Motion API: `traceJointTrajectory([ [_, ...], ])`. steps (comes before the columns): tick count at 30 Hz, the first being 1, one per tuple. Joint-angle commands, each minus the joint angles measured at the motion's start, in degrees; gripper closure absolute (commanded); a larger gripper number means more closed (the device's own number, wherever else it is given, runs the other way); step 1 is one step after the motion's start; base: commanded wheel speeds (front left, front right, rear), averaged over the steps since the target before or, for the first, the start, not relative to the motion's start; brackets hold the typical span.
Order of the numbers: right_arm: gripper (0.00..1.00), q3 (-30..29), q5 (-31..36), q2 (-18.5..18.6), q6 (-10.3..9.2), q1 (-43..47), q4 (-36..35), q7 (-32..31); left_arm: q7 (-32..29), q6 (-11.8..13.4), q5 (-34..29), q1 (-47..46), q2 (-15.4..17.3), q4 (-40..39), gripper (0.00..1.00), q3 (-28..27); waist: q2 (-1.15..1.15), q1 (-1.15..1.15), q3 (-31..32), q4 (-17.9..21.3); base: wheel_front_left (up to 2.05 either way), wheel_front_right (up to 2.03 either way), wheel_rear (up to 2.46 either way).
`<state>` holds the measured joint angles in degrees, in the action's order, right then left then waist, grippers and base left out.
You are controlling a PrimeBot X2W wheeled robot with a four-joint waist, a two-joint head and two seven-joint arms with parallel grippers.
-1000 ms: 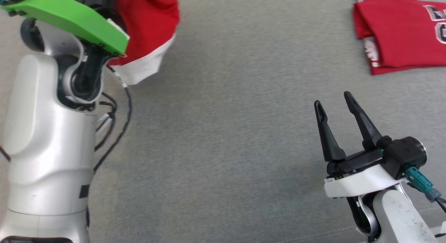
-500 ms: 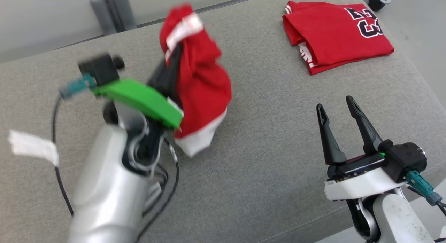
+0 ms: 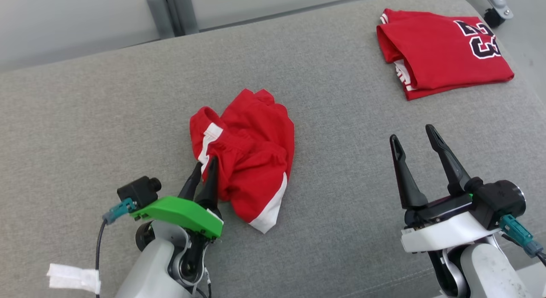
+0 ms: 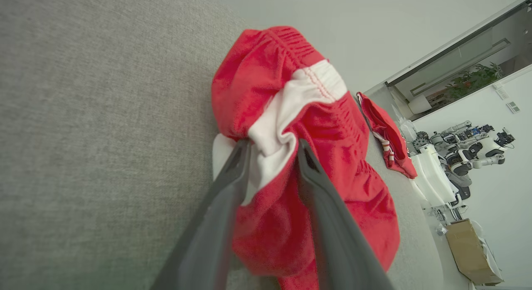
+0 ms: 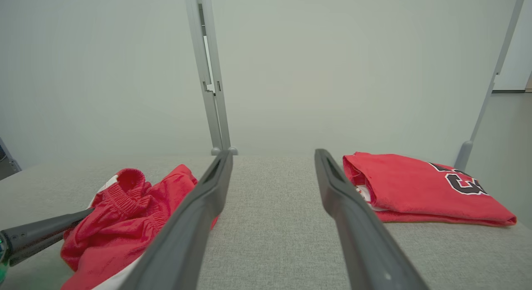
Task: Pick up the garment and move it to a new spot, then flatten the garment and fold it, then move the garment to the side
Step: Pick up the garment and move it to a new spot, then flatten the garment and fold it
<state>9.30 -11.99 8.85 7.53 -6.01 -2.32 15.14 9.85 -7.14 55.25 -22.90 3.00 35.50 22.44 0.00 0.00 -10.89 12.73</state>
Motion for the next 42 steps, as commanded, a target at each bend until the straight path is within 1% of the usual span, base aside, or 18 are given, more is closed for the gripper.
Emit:
traceJointTrajectory([
  [1, 0.0, 0.07, 0.17, 0.24, -0.09, 1.07, 0.06, -0.02, 1.71, -0.36, -1.63, 1.31, 0.77, -0.18, 0.0, 0.28, 0.0, 0.0, 1.68, -1.46, 0.0, 0.0, 0.0],
  [3, 0.0, 0.13, 0.12, 0.35, -0.09, 1.66, 0.31, -0.02, 3.87, 0.06, -4.58, 2.45, 2.1, -0.69, 0.0, 0.54, 0.0, 0.0, 2.83, -2.44, 0.0, 0.0, 0.0],
  [6, 0.0, 0.56, -0.03, 0.35, -0.09, 2.96, 0.93, -0.02, 5.3, 2.39, -9.89, 5.32, 3.01, -3.68, 0.0, -0.68, 0.0, 0.0, 4.95, -3.91, 0.0, 0.0, 0.0],
  [7, 0.0, 0.64, -0.12, 0.26, -0.09, 3.41, 1.04, -0.02, 5.36, 3.38, -12.09, 6.48, 2.97, -6.36, 0.0, -2.57, 0.0, 0.0, 5.7, -4.4, 0.0, 0.0, 0.0],
  [10, 0.0, 0.76, -0.27, -0.31, -0.09, 4.57, 1.49, -0.02, 5.3, 5.26, -17.65, 12.27, 2.3, -13.3, 0.0, -7.25, 0.0, 0.0, 7.65, -5.68, 0.0, 0.0, 0.0],
  [12, 0.0, 0.96, -0.24, -0.68, -0.09, 5.42, 1.82, -0.02, 5.33, 6.04, -21.36, 15.93, 1.73, -18.1, 0.0, -10.56, 0.0, 0.0, 8.88, -6.55, 0.0, 0.0, 0.0],
  [13, 0.0, 0.95, -0.19, -0.9, -0.09, 5.78, 1.96, -0.02, 5.32, 6.11, -22.94, 17.92, 1.26, -20.4, 0.0, -12.34, 0.0, 0.0, 9.43, -7.02, 0.0, 0.0, 0.0],
  [15, 0.0, 1.06, -0.05, -1.32, -0.09, 6.5, 2.41, -0.02, 5.33, 5.3, -24.02, 21.82, 0.45, -23.73, 0.0, -15.26, 0.0, 0.0, 10.45, -7.77, 0.0, 0.0, 0.0],
  [19, 0.0, 1.19, 0.17, -1.94, -0.09, 7.85, 2.95, -0.02, 5.34, 4.56, -26.91, 27.5, -0.03, -29.75, 0.0, -19.63, 0.0, 0.0, 12.07, -8.79, 0.0, 0.0, 0.0],
  [22, 0.0, 0.86, 0.08, -2.22, -0.09, 8.84, 3.18, -0.02, 5.33, 5.53, -29.92, 30.52, -0.07, -33.47, 0.0, -20.31, 0.0, 0.0, 12.79, -9.67, 0.0, 0.0, 0.0],
  [24, 0.0, 0.73, 0.04, -2.34, -0.09, 9.67, 3.27, -0.02, 5.35, 6.12, -33.49, 32.0, -0.08, -35.7, 0.0, -20.26, 0.0, 0.0, 13.2, -10.17, 0.0, 0.0, 0.0],
  [27, 0.0, 0.52, -0.06, -2.5, -0.09, 10.72, 3.51, -0.02, 5.33, 6.41, -40.57, 34.09, -0.09, -38.68, 0.0, -19.22, 0.0, 0.0, 13.62, -10.67, 0.0, 0.0, 0.0],
  [29, 0.0, 0.63, -0.13, -2.57, -0.09, 11.3, 3.7, -0.02, 5.28, 6.5, -44.25, 35.52, -0.08, -39.33, 0.0, -18.21, 0.0, 0.0, 13.79, -10.8, 0.0, 0.0, 0.0],
  [31, 0.0, 1.64, 0.88, -1.87, -0.09, 11.77, 4.02, -0.02, 5.28, 7.12, -46.98, 36.67, -0.07, -39.17, 0.0, -17.35, 0.0, 0.0, 13.92, -10.81, 0.0, 0.0, 0.0],
  [34, 0.0, 2.14, 1.53, -1.44, -0.09, 11.98, 4.23, -0.02, 5.28, 8.5, -48.4, 37.93, -0.06, -38.58, 0.0, -16.41, 0.0, 0.0, 13.93, -10.79, 0.0, 0.0, 0.0],
  [37, 0.0, 2.39, 2.03, -1.4, -0.09, 12.36, 4.48, -0.02, 5.28, 9.56, -48.03, 38.56, -0.07, -37.86, 0.0, -15.63, 0.0, 0.0, 13.75, -10.86, 0.0, 0.0, 0.0],
  [42, 0.0, 2.02, 1.72, -1.62, -0.09, 12.48, 5.19, -0.02, 5.28, 10.17, -47.64, 37.85, -0.07, -37.62, 0.0, -15.1, 0.0, 0.0, 13.4, -11.15, 0.0, 0.0, 0.0],
])
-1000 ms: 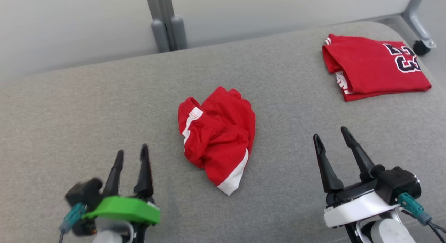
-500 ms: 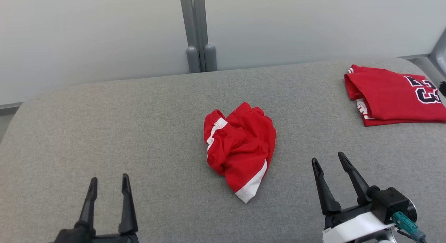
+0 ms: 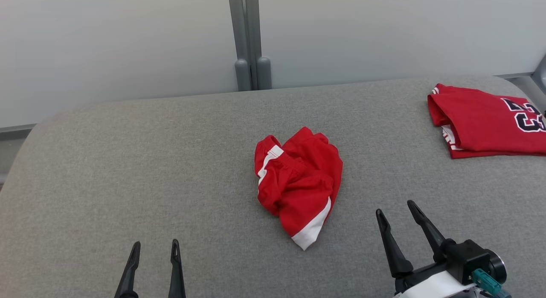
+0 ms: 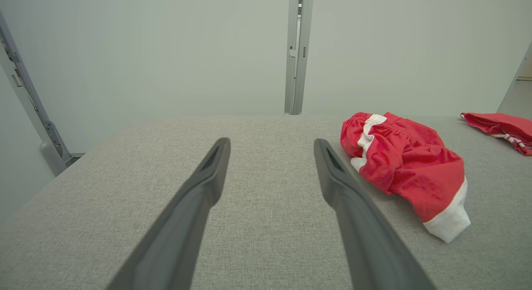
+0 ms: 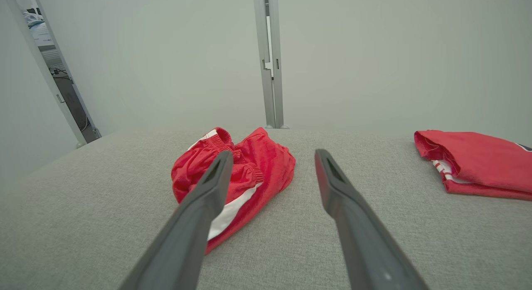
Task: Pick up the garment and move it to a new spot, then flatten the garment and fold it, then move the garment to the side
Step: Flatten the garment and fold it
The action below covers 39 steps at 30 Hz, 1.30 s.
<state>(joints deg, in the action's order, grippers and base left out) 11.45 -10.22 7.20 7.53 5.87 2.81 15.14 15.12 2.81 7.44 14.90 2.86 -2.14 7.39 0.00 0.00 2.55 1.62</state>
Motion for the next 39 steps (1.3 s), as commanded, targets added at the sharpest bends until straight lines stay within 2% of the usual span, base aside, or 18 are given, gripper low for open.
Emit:
traceJointTrajectory([
  [1, 0.0, -0.22, -0.14, -0.01, -0.09, 0.63, 0.21, -0.02, 0.01, 0.41, 0.06, -0.06, 0.07, 0.14, 0.0, 0.03, 0.0, 0.0, -0.07, -0.11, 0.0, 0.0, 0.0],
  [39, 0.0, -1.81, -1.21, -1.02, -0.09, 0.42, 2.11, -0.02, 0.01, 0.16, -2.73, -1.61, 0.07, 1.43, 0.0, 0.62, 0.0, 0.0, 0.31, 0.25, 0.0, 0.0, 0.0],
])
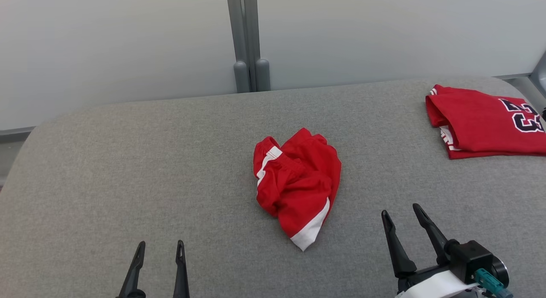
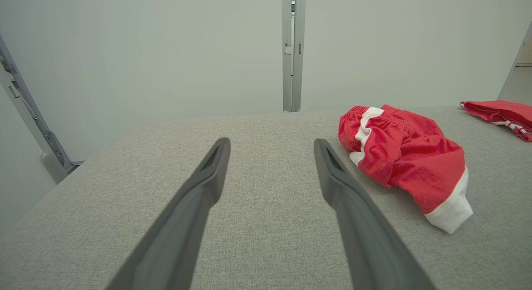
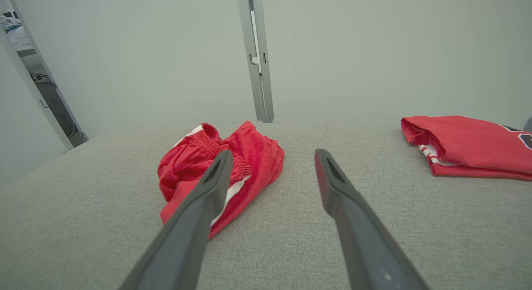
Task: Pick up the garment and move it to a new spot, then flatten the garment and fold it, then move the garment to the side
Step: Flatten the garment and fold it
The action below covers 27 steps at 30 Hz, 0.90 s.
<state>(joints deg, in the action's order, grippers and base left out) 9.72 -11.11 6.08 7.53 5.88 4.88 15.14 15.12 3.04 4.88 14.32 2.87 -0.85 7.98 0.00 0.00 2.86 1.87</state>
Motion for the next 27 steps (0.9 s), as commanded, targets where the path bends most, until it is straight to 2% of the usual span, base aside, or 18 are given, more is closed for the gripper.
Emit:
traceJointTrajectory([
  [1, 0.0, -0.09, -0.32, 0.1, -0.09, 0.43, 0.05, -0.02, 0.01, -0.1, -0.03, -1.02, 0.06, 0.25, 0.0, 0.06, 0.0, 0.0, 0.03, 0.03, 0.0, 0.0, 0.0],
  [20, 0.0, -0.01, -0.59, -0.11, -0.1, 0.43, 0.37, -0.02, 0.01, -0.74, -0.75, -1.15, 0.06, 0.78, 0.0, 0.47, 0.0, 0.0, 0.08, 0.04, 0.0, 0.0, 0.0],
  [23, 0.0, -0.13, -0.56, -0.18, -0.1, 0.43, 0.28, -0.02, 0.01, -2.07, -1.93, -1.76, 0.06, 1.23, 0.0, 1.29, 0.0, 0.0, -0.2, 0.18, 0.0, 0.0, 0.0],
  [27, 0.0, -0.42, -0.87, -0.21, -0.1, 0.29, -0.16, -0.02, 0.01, -5.37, -3.56, -4.43, 0.51, 2.24, 0.0, 3.36, 0.0, 0.0, -1.33, 0.47, 0.0, 0.0, 0.0],
])
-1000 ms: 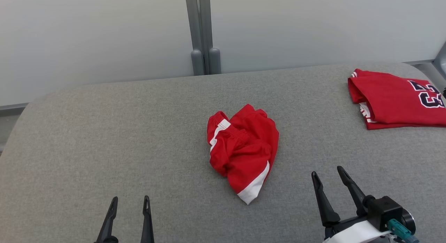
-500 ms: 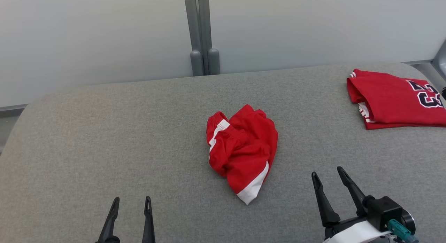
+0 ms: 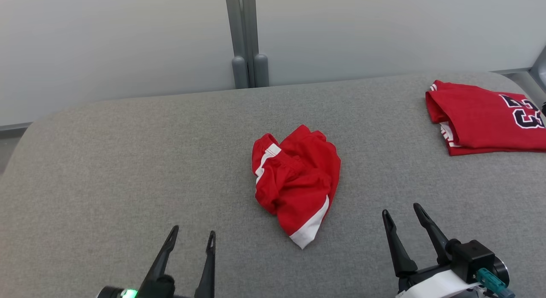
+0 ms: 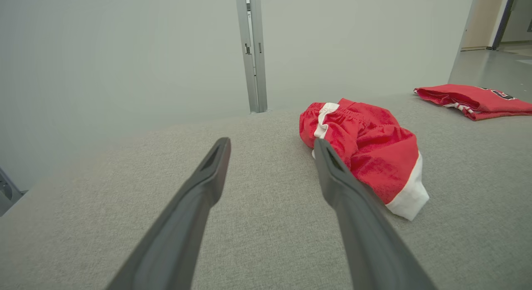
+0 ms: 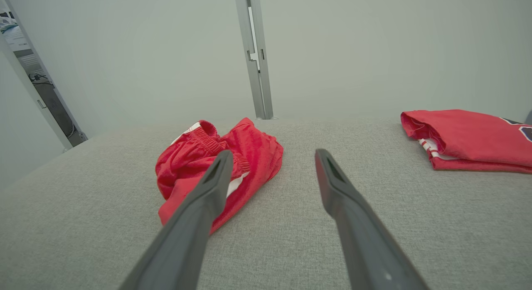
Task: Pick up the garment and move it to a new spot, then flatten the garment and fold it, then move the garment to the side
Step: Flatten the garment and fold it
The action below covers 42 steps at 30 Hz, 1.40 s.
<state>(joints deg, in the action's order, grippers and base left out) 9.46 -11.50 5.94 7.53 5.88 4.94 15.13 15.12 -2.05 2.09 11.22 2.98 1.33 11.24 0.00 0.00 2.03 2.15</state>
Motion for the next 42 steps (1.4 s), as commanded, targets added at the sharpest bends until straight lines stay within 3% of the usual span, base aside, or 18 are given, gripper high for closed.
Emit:
traceJointTrajectory([
  [1, 0.0, -0.25, -0.58, 0.08, -0.1, 0.11, -0.31, -0.01, 0.01, -1.14, -1.27, -2.56, 0.6, 0.36, 0.0, 0.93, 0.0, 0.0, -0.85, 0.32, 0.0, 0.0, 0.0],
  [9, 0.0, -0.45, -0.64, 0.93, -0.1, -1.66, -0.78, -0.01, 0.01, -4.92, -4.36, -16.79, 2.67, 6.06, 0.0, 10.81, 0.0, 0.0, -4.38, 2.57, 0.0, 0.0, 0.0],
  [17, 0.0, -0.39, -1.33, 1.05, -0.1, -6.6, -2.09, -0.01, -0.22, -5.41, -3.41, -37.08, 5.68, 18.91, 0.0, 26.65, 0.0, 0.0, -13.31, 6.82, 0.0, 0.0, 0.0],
  [24, 0.0, -1.3, -2.64, 0.62, -0.1, -9.68, -2.75, -0.01, -5.58, -5.44, 0.61, -51.82, 6.46, 32.05, 0.0, 36.97, 0.0, 0.0, -19.17, 9.59, 0.0, 0.0, 0.0],
  [36, 0.0, -1.18, -3.03, -0.17, -0.1, -11.43, -2.63, -0.02, -12.56, -5.45, 8.68, -63.32, 6.83, 43.2, 0.0, 57.14, 0.0, 0.0, -20.83, 11.02, 0.0, 0.0, 0.0],
  [40, 0.0, -1.05, -3.18, -0.46, -0.1, -11.91, -2.59, -0.02, -12.97, -5.45, 10.72, -65.4, 7.24, 44.13, 0.0, 60.52, 0.0, 0.0, -20.73, 11.49, 0.0, 0.0, 0.0],
  [41, 0.0, -1.11, -3.23, -0.58, -0.1, -11.94, -2.61, -0.02, -12.13, -5.46, 10.5, -66.22, 7.29, 44.08, 0.67, 60.76, 0.0, 0.0, -20.68, 11.65, 0.0, 0.0, 0.0],
  [42, 0.0, -1.12, -3.24, -0.67, -0.1, -11.96, -2.58, -0.01, -10.96, -5.44, 10.34, -67.21, 7.24, 44.04, 1.0, 60.63, 0.0, 0.0, -20.61, 11.81, 0.0, 0.0, 0.0],
])
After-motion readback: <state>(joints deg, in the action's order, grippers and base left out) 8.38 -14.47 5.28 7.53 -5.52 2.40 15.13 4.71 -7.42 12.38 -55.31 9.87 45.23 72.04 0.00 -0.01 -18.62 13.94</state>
